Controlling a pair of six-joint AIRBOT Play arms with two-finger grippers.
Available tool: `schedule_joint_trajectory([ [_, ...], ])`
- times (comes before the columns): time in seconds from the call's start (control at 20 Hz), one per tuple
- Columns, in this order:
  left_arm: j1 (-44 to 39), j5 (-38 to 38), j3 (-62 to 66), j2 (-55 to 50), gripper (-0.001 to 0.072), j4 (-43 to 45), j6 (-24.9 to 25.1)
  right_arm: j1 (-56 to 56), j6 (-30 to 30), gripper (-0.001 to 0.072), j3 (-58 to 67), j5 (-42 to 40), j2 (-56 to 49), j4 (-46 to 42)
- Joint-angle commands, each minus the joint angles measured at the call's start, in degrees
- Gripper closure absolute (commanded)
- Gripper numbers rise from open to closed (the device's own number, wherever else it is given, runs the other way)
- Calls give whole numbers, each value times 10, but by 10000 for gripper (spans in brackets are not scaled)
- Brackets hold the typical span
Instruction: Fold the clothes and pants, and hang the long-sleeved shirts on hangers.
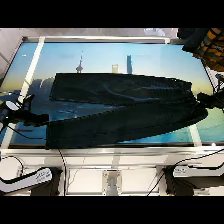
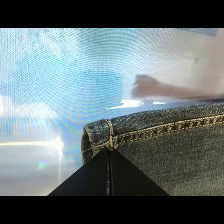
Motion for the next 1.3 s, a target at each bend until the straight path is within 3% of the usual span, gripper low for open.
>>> schedule_joint_trajectory([
  [0.0, 0, 7, 0, 0, 686, 0, 0, 0, 0, 634, 0, 1, 0, 0],
  [0.1, 1, -1, 0, 0, 678, 1, 0, 0, 0, 634, 0, 1, 0, 0],
  [0.15, 1, -5, 0, 0, 581, 5, 0, 0, 0, 635, 0, 1, 0, 0],
  [0.2, 1, -8, 0, 0, 413, 7, -1, 0, 0, 635, 0, 1, 0, 0],
  [0.25, 1, -9, 0, 0, 410, 8, 0, 0, 0, 634, 0, 1, 0, 0],
  [0.45, 1, -14, 0, 0, 414, 9, -3, 0, 0, 635, 0, 1, 0, 0],
  [0.55, 1, -11, -3, 0, 486, 9, -2, 0, 0, 634, 0, 1, 0, 0],
  [0.75, 1, 20, -41, 0, 489, 9, -3, 0, 0, 635, 0, 0, 0, 0],
  [0.8, 1, 25, -50, 0, 544, 9, -2, 0, 0, 634, 0, 0, 0, 0],
  [0.85, 1, 26, -52, 0, 671, 14, -2, 0, 0, 635, 0, 0, 0, 1],
  [0.9, 1, 31, -52, 0, 686, 14, -2, 0, 0, 635, 0, 0, 0, 0],
  [1.25, 0, 64, 53, 4, 688, 13, -32, 0, 0, 634, 0, -5, 0, 1],
])
